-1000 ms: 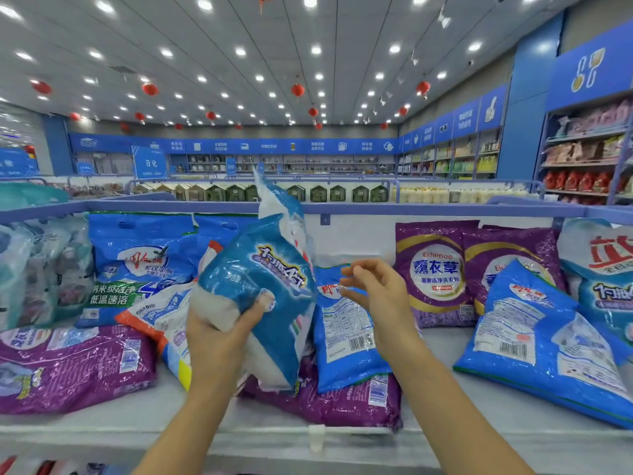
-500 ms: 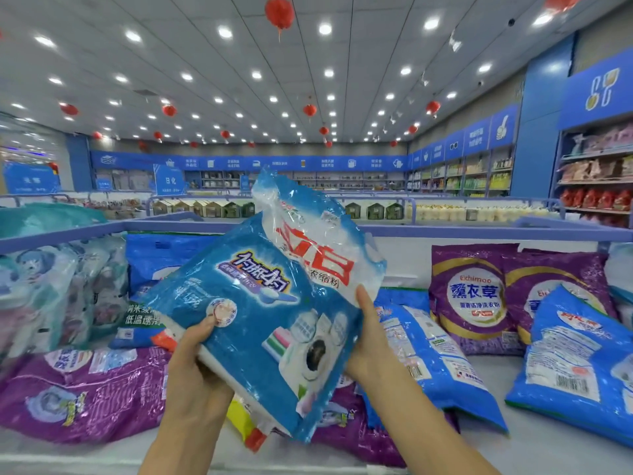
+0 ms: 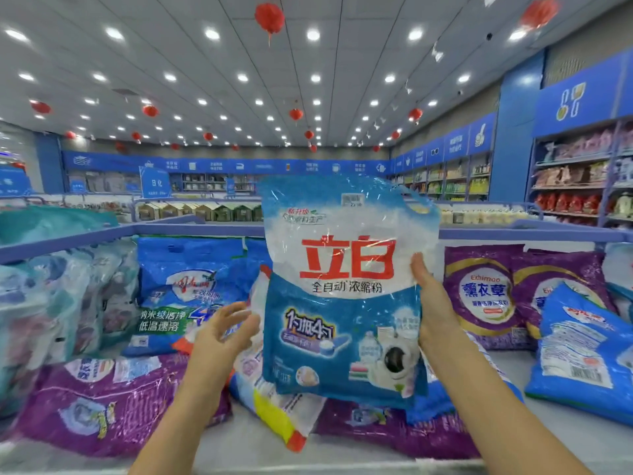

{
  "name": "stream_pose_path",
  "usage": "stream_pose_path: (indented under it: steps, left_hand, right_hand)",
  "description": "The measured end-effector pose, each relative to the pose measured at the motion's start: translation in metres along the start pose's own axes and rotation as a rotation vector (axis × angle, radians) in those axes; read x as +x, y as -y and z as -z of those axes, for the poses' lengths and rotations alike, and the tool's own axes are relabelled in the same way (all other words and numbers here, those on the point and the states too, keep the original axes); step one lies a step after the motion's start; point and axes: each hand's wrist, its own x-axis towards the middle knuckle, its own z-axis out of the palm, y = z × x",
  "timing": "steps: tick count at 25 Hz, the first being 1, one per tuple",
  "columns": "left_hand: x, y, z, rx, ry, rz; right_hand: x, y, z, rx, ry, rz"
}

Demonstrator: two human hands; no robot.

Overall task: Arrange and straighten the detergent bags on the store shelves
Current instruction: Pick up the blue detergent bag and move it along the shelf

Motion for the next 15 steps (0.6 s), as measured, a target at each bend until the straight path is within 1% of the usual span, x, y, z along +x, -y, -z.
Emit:
stream_pose_path:
  steps: [1,2,4,6,10,12,13,15]
  left_hand:
    - [0.004,-0.003,-0.011,0.060,0.066,0.013]
    - [0.006,-0.007,-0.023,0.063,0.096,0.017]
    - [0.008,-0.015,-0.043,0.051,0.122,-0.023]
    - [0.010,-0.014,-0.054,0.017,0.076,-0.056]
    - [0.012,-0.017,-0.057,-0.020,-0.057,-0.004]
    - [0.011,-0.021,-0.058,-0.031,-0.079,-0.028]
    - [0.009,-0.023,-0.057,-0.038,-0.071,-0.054]
    - [0.006,-0.024,-0.052,-0.047,-0.015,-0.109]
  right_hand:
    - [-0.003,-0.001,0.005,0.008,0.022,-0.014]
    - [-0.004,-0.003,0.009,0.013,0.039,-0.023]
    - [-0.010,0.000,0.011,-0.016,0.065,0.032]
    - [-0.013,0.009,0.009,-0.089,0.051,0.148]
    - [-0.014,0.044,0.000,-0.244,-0.038,0.325]
    - [-0.014,0.051,-0.002,-0.330,-0.086,0.347]
    - [-0.013,0.050,-0.001,-0.332,-0.119,0.338]
    - [-0.012,0.044,0.001,-0.263,-0.166,0.298]
